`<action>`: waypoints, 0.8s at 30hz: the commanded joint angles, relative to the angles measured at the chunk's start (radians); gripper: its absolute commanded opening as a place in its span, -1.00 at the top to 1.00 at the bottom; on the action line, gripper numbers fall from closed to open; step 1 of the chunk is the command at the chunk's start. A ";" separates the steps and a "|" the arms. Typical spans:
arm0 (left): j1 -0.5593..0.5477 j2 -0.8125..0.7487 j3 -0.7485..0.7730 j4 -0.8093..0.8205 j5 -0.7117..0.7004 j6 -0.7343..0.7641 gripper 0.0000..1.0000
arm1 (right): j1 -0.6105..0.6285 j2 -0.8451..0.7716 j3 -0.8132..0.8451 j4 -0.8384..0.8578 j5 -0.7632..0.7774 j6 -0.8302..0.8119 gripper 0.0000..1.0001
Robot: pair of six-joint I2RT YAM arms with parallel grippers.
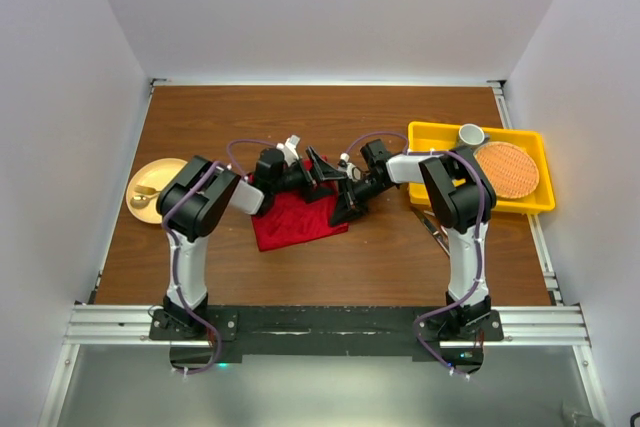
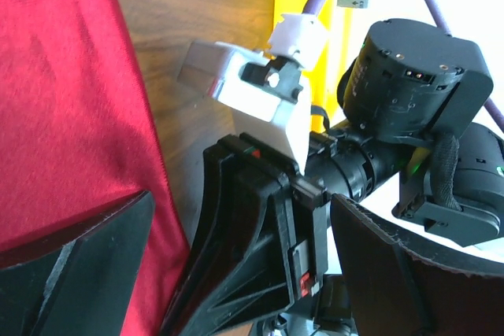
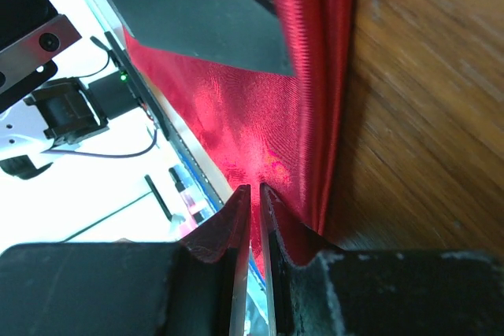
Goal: Fold the napkin into a case and place the utensils inside
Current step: Smooth out the square-folded napkin at the center of the board.
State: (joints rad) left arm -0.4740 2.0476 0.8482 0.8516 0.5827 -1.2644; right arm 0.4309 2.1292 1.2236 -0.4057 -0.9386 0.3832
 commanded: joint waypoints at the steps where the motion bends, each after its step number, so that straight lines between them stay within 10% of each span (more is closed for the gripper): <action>1: 0.008 0.049 0.054 0.017 -0.044 0.011 -1.00 | 0.006 0.054 -0.013 0.007 0.133 -0.032 0.69; 24: 0.095 0.198 0.328 -0.206 -0.104 0.128 -1.00 | 0.006 0.074 0.004 -0.035 0.132 -0.073 0.68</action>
State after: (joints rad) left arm -0.3996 2.1963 1.1385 0.7269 0.5484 -1.2015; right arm 0.4290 2.1487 1.2358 -0.4137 -0.9642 0.3737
